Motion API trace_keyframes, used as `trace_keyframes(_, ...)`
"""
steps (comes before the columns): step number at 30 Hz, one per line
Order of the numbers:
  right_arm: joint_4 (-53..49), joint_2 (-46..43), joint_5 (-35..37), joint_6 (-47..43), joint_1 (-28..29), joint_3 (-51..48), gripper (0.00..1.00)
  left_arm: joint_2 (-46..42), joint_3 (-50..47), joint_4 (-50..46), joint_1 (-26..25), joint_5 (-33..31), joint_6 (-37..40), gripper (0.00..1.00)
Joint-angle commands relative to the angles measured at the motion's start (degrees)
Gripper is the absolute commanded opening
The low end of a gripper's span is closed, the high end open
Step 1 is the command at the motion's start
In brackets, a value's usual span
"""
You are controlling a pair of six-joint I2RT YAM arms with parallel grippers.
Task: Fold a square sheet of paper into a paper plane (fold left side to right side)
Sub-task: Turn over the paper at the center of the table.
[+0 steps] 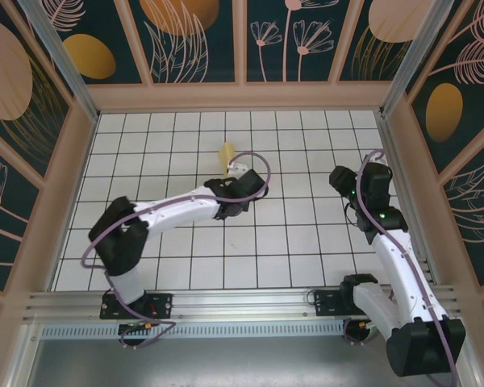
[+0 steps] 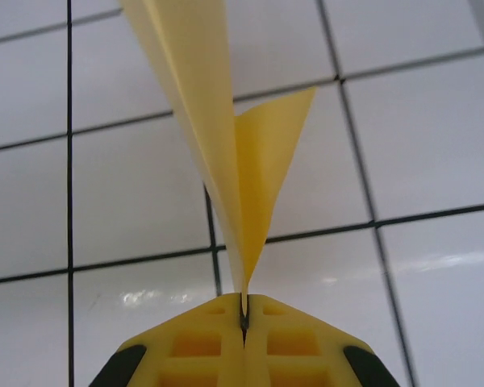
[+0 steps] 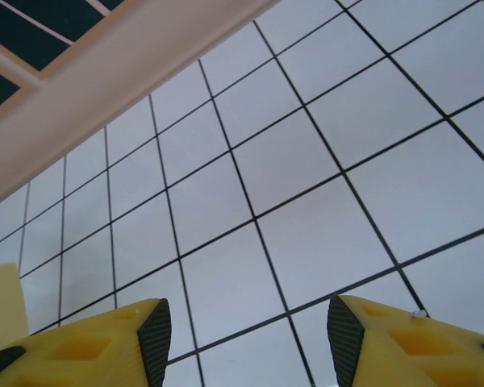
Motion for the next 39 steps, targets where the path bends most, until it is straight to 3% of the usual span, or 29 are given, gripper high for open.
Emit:
trace_keyframes(1, -0.5, -0.9, 1.9, -1.8, -0.6, -1.2, 0.57, 5.2, 3.5, -9.5, -0.9, -4.8, -4.7, 0.00)
trace_keyframes(12, 1.1, -0.1, -2.0, -1.9, -1.9, -3.4, 0.58, 18.9, 10.5, -6.5, -1.9, -1.3, -3.3, 0.00)
trace_keyframes(29, 5.0, 5.1, -7.8, 0.0, -2.0, -3.0, 0.58, 18.8, 13.8, 1.9, -3.0, 7.8, 0.3, 0.00)
trace_keyframes(35, 4.7, 5.2, -8.2, -0.8, -2.0, -3.2, 0.59, 19.7, 15.1, 1.5, -2.9, 8.6, 0.2, 0.17)
trace_keyframes(39, 4.9, 5.3, -8.5, -0.9, -2.1, -3.4, 0.59, 19.3, 15.5, 1.7, -3.0, 9.6, 0.4, 0.35)
